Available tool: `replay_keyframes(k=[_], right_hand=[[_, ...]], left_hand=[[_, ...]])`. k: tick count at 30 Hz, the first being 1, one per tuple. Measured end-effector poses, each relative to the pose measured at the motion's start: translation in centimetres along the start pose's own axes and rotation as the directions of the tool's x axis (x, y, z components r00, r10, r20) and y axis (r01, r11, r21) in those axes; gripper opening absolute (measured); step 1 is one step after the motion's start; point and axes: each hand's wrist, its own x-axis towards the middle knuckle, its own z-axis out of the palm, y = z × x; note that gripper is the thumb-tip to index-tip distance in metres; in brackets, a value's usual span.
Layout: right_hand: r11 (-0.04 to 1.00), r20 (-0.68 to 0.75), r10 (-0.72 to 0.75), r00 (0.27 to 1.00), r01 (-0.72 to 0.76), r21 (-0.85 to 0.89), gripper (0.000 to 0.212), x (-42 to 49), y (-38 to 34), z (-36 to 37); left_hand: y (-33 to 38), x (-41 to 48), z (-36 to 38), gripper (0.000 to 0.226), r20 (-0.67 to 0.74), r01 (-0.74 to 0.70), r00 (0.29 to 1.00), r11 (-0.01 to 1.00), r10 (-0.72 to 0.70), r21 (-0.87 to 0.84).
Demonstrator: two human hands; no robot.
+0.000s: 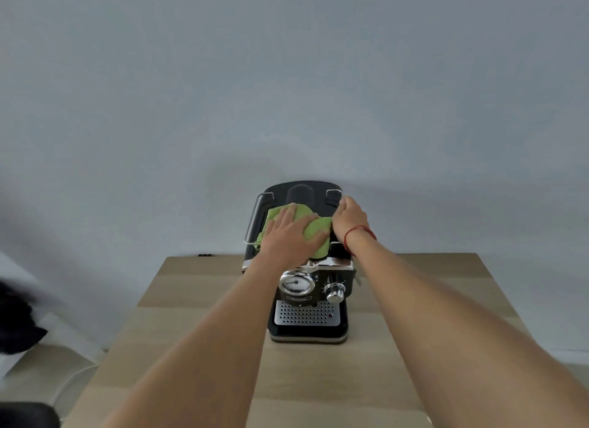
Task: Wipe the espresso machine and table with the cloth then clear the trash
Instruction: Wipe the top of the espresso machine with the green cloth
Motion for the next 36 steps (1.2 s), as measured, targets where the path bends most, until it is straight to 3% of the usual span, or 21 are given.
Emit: replay_keyframes(k=[4,7,10,12,14,16,19,21,22,25,28,30,36], right_hand=[[1.0,0.019,0.014,1.0,-0.014,0.002,0.035,-0.8,0.2,-0.1],[1.0,0.019,0.011,1.0,-0.011,-0.014,0.036,-0.7,0.4,0.1],[1.0,-0.004,0.005,1.0,-0.005,-0.028,0.035,-0.3,0.6,0.3],[0.998,-0.017,0.003,1.0,-0.004,-0.056,0.033,0.0,0.6,0.3],[0.997,-0.018,0.01,1.0,-0.011,-0.083,0.032,0.2,0.3,0.2],[0.993,-0.012,0.02,1.0,-0.021,-0.118,0.031,0.2,0.0,0.2],[0.995,-0.012,0.022,1.0,-0.024,-0.099,0.032,0.0,0.1,0.1],[0.997,-0.013,0.018,1.0,-0.019,-0.077,0.032,-0.3,0.4,0.1],[0.998,-0.015,0.013,1.0,-0.014,-0.069,0.031,-0.3,0.4,0.0],[0.998,-0.007,-0.01,1.0,0.009,-0.063,0.026,-0.4,0.2,-0.2],[0.998,-0.009,-0.005,1.0,0.004,-0.064,0.026,-0.4,0.0,-0.2],[0.998,-0.019,0.003,1.0,-0.004,-0.057,0.028,-0.5,-0.1,-0.1],[0.998,-0.034,0.023,0.999,-0.025,-0.049,0.032,-1.0,0.0,0.0]], left_hand=[[1.0,-0.1,-0.9,0.044,-0.108,0.133,0.986,0.991,-0.129,0.033],[-0.3,1.9,-2.4,0.039,-0.088,0.275,0.959,0.958,-0.268,0.079],[-1.8,2.7,-2.4,0.03,-0.115,0.354,0.928,0.935,-0.354,-0.019],[-1.5,1.7,-1.8,0.029,-0.235,0.267,0.933,0.962,-0.272,-0.053],[-0.9,0.6,-1.4,0.033,-0.325,0.041,0.941,0.985,-0.095,-0.169],[-0.7,0.1,-1.1,0.035,-0.283,-0.149,0.957,0.945,0.063,-0.291],[-0.4,0.0,-0.1,0.036,-0.151,-0.188,0.974,0.973,0.167,-0.137],[-0.4,-0.8,0.8,0.037,-0.178,-0.178,0.97,0.983,0.168,-0.042],[-0.5,-1.5,1.1,0.039,-0.22,-0.189,0.961,0.979,0.169,-0.073],[-0.9,-4.2,1.3,0.041,-0.38,-0.343,0.885,0.93,0.271,-0.136],[-2.2,-6.8,2.4,0.04,-0.514,-0.495,0.719,0.864,0.468,0.094],[-3.2,-8.3,3.2,0.04,-0.573,-0.475,0.673,0.867,0.468,0.151],[-3.5,-9.9,3.3,0.034,-0.634,-0.298,0.729,0.954,0.259,0.047]])
